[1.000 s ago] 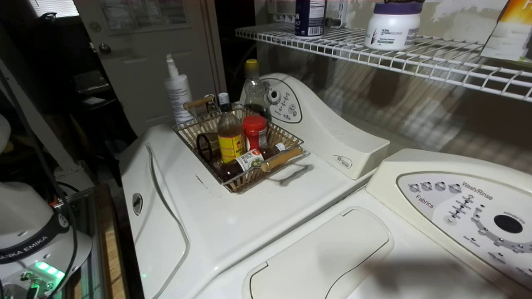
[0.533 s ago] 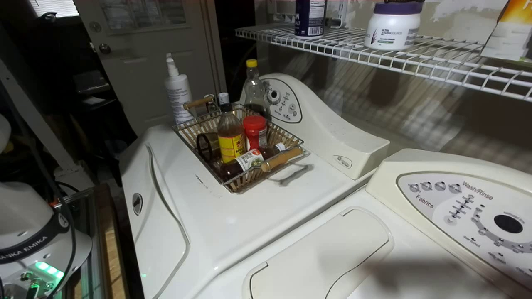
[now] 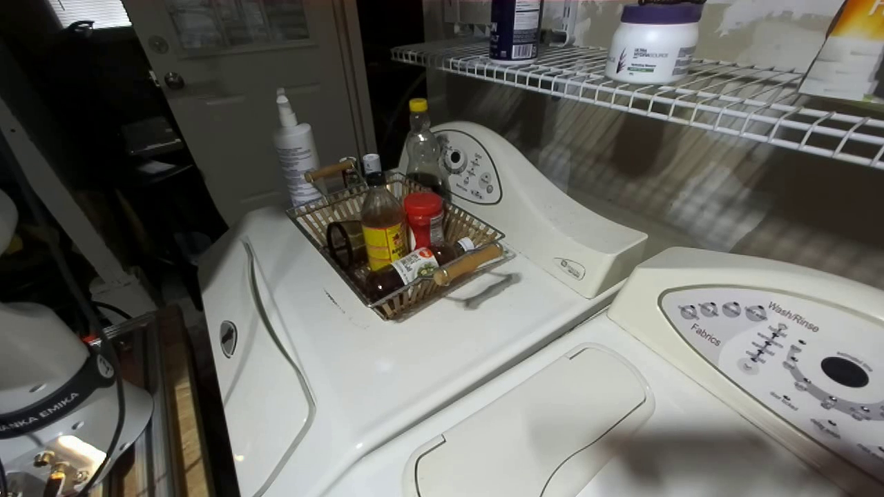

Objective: Close the lid on the black and white container on the left side of the bottom shelf.

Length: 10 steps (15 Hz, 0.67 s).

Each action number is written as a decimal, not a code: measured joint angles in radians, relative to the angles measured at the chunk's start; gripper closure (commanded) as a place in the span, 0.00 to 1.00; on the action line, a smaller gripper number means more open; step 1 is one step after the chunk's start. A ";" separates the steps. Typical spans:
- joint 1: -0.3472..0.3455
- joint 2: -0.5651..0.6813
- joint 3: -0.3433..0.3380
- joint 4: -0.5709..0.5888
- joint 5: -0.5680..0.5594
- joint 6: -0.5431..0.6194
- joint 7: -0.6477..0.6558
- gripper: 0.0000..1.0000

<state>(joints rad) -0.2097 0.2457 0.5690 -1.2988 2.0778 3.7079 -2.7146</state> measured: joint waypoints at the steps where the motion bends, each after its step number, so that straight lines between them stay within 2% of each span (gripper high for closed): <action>1: -0.001 -0.002 0.011 -0.024 -0.035 -0.008 0.000 0.00; 6: -0.014 -0.024 0.053 -0.154 -0.182 -0.012 0.000 0.00; 10: -0.033 -0.043 0.052 -0.150 -0.184 -0.013 0.002 0.00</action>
<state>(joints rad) -0.2428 0.2032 0.6210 -1.4492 1.8941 3.6949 -2.7129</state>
